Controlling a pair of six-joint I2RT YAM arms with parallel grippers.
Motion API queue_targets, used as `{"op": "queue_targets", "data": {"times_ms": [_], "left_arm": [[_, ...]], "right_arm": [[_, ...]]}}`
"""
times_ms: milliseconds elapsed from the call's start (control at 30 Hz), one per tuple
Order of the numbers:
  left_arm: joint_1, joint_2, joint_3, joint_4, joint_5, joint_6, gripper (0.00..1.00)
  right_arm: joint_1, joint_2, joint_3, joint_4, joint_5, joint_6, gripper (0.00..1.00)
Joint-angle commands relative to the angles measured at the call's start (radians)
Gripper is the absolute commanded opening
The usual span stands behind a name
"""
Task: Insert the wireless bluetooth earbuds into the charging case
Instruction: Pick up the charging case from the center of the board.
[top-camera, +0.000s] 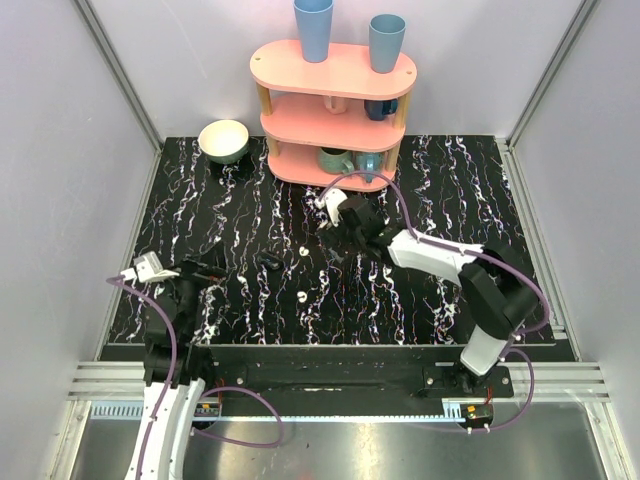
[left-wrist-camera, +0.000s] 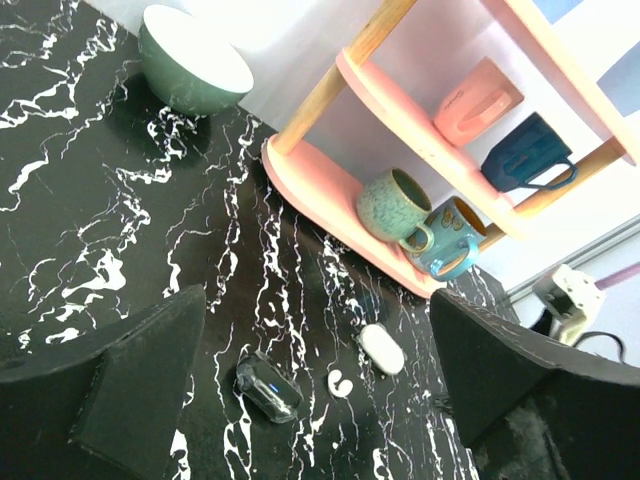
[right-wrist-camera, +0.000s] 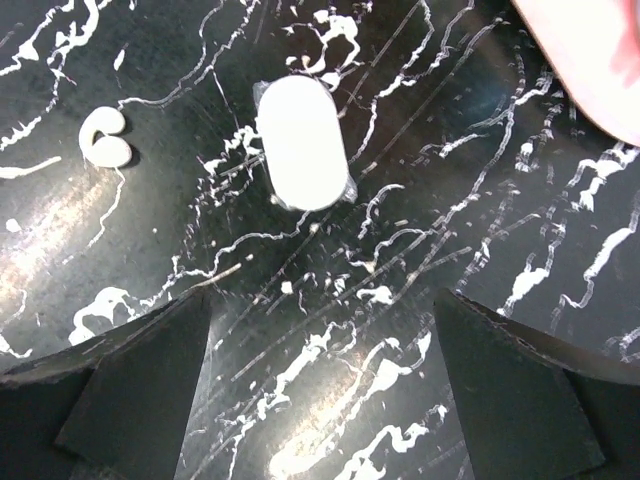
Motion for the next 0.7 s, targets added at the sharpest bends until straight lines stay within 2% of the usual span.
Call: {"op": "queue_targets", "data": {"times_ms": [0,67,233,400,467,667], "left_arm": [[0.005,-0.055,0.038,-0.003,-0.026,0.015,0.99],[0.005,-0.09,0.044,-0.027,0.005,0.046,0.99],[0.005,-0.098,0.075,-0.096,-0.016,0.037,0.99],[0.005,-0.064,0.075,-0.054,0.042,0.043,0.99],[0.005,-0.01,0.071,-0.035,0.074,0.041,0.99],[0.005,0.097,0.084,-0.02,0.135,0.04,0.99]], "right_arm": [[-0.063,0.076,0.122,-0.026,-0.198,0.068,1.0],[-0.091,0.106,0.181,-0.072,-0.299,0.103,1.0],[-0.115,0.198,0.253,-0.101,-0.353,0.119,0.98],[-0.119,0.271,0.29,-0.126,-0.312,0.099,0.91],[-0.119,0.282,0.294,-0.126,-0.319,0.09,0.85],[-0.117,0.35,0.339,-0.121,-0.298,0.059,0.8]]}}
